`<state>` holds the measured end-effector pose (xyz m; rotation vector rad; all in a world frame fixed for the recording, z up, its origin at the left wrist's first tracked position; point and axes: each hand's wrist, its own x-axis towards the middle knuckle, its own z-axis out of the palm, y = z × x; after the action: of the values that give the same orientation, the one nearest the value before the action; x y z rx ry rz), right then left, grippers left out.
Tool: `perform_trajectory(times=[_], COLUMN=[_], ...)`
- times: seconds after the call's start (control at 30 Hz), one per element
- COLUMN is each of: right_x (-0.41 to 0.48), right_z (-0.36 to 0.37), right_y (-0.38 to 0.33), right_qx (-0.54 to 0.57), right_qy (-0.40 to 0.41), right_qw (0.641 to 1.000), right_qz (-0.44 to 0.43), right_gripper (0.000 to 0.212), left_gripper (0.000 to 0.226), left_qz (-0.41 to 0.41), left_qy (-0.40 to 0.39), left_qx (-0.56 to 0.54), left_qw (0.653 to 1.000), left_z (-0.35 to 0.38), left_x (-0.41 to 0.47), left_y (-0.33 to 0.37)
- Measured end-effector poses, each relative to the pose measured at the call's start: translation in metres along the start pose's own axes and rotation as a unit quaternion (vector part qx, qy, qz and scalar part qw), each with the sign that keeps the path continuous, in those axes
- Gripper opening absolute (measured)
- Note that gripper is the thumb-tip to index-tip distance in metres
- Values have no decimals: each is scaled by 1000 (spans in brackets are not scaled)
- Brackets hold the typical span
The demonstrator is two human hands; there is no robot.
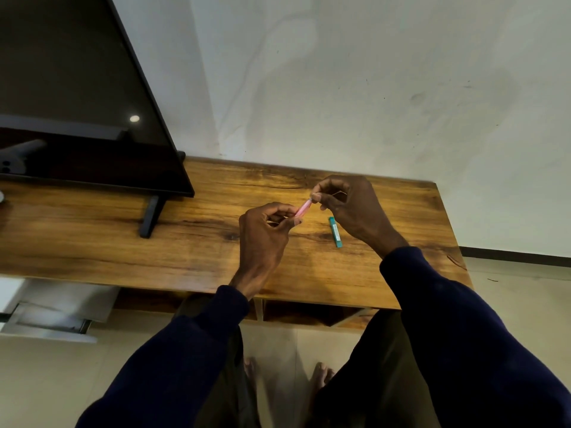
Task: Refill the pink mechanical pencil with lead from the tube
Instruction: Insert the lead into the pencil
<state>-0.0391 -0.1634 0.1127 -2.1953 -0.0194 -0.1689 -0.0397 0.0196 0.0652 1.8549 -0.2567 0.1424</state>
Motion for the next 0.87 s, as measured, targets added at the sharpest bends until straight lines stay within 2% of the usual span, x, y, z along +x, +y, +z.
perform_trajectory(times=[0.17,0.37,0.63,0.87], right_x=[8,23,45,47], right_z=[8,33,66,75], right_y=[7,42,82,88], right_qx=[7,-31,-186,-209], right_qy=[17,78,-32,-26], right_qw=[1000,996,982,977], right_qz=[2,32,7,8], right_gripper=[5,7,23,11], left_gripper=[20,19,17,15], left_qz=[1,-68,-105,-125], left_qy=[9,22,24,15], left_qx=[8,25,12,-9], left_qw=[1000,997,994,992], left_z=[-6,-15,-18,-15], left_x=[4,11,14,14], left_y=[-10,-43,-62,-60])
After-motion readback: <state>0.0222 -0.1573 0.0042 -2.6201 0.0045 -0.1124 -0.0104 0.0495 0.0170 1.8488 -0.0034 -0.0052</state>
